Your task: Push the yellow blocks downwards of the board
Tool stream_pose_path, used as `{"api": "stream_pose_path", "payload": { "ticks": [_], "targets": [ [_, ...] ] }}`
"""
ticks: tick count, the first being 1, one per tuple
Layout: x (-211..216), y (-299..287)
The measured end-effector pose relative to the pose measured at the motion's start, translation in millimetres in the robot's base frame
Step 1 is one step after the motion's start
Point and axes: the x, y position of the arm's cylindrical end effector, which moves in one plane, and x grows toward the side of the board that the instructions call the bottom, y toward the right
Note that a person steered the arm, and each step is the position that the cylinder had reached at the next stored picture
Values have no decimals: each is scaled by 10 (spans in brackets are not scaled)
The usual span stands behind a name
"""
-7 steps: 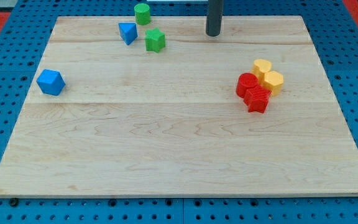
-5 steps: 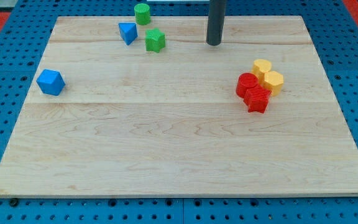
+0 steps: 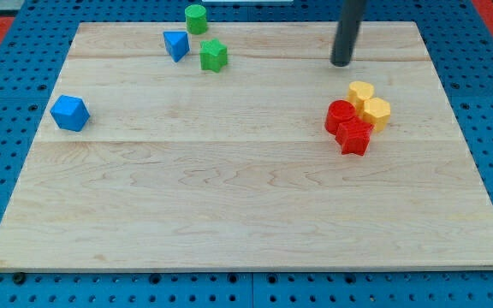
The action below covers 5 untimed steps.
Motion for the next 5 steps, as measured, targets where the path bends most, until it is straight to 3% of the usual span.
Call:
{"api": "stream_pose_path", "payload": {
  "ticks": [2,5],
  "targets": [
    [395,-93],
    [679,281]
  ]
}}
